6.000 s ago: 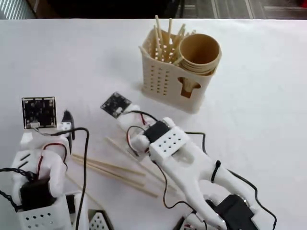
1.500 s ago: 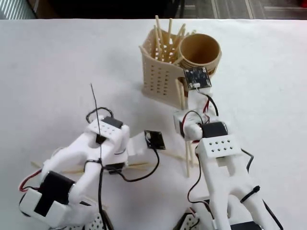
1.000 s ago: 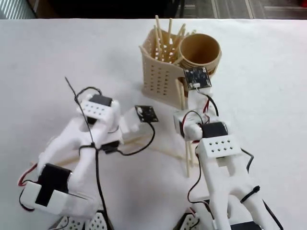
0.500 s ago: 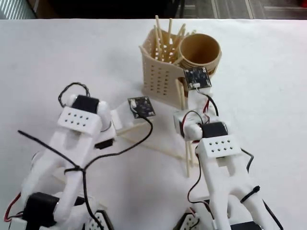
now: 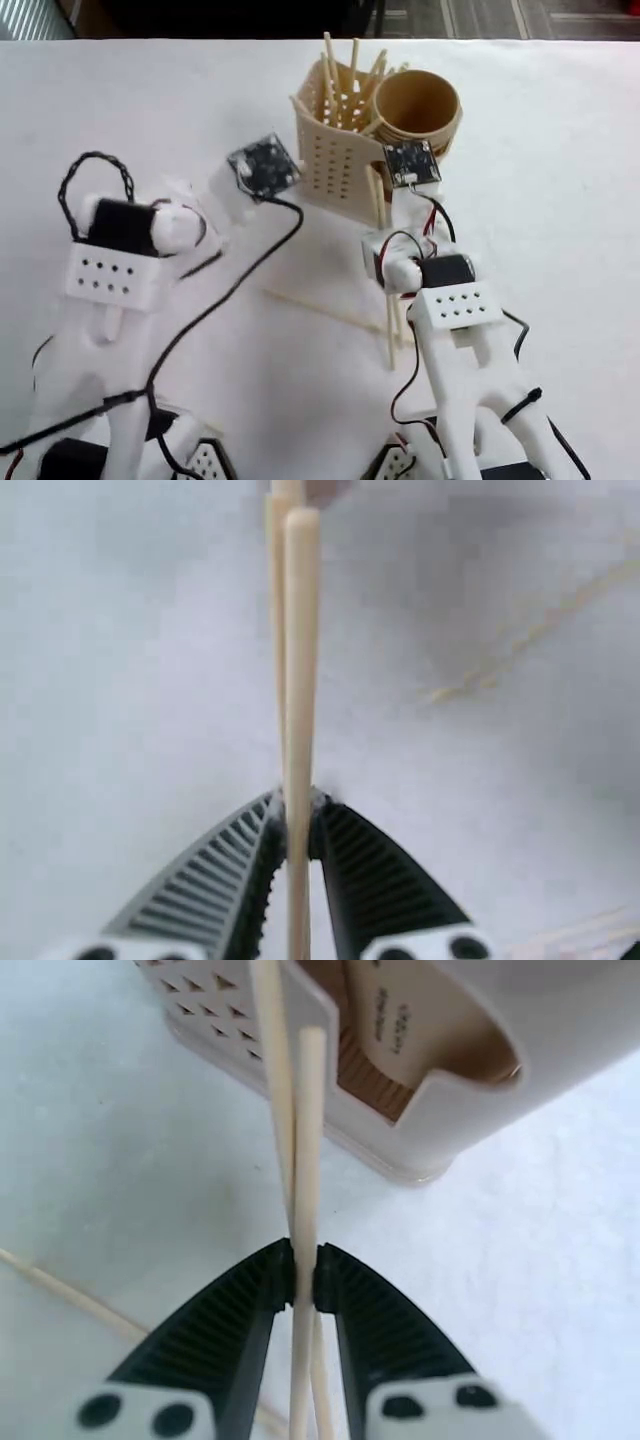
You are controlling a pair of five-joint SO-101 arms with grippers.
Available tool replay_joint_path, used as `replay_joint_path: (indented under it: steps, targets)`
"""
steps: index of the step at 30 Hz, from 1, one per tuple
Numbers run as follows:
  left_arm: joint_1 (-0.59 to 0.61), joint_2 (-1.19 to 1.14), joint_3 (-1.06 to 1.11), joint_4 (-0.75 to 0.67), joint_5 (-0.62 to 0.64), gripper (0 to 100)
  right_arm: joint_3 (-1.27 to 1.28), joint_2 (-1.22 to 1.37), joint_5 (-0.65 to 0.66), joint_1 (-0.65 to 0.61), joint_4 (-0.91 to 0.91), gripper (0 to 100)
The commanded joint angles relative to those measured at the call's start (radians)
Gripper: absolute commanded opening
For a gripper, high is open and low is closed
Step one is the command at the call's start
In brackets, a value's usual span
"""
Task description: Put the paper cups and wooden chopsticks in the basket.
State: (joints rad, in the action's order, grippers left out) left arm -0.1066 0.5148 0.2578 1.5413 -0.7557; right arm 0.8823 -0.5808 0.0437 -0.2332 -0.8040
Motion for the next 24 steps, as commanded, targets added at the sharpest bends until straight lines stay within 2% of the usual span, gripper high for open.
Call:
replay_joint_path:
  steps: [1,5,11,24]
  targets:
    - [-0.005,0.036,-0.147,-0.015,0.103,2,-0.008,-0.028,-0.011,0.012,0.016,1.7]
    - [-0.064,0.036,-0.232,-0.08,0.235,2,-0.008,-0.028,-0.011,0.01,0.016,1.7]
    - [-0.151,0.036,-0.293,-0.253,0.396,2,-0.003,-0.028,-0.011,0.008,0.016,1.7]
    - [-0.202,0.025,-0.301,-0.611,0.603,2,0.005,-0.028,-0.011,0.002,0.018,1.7]
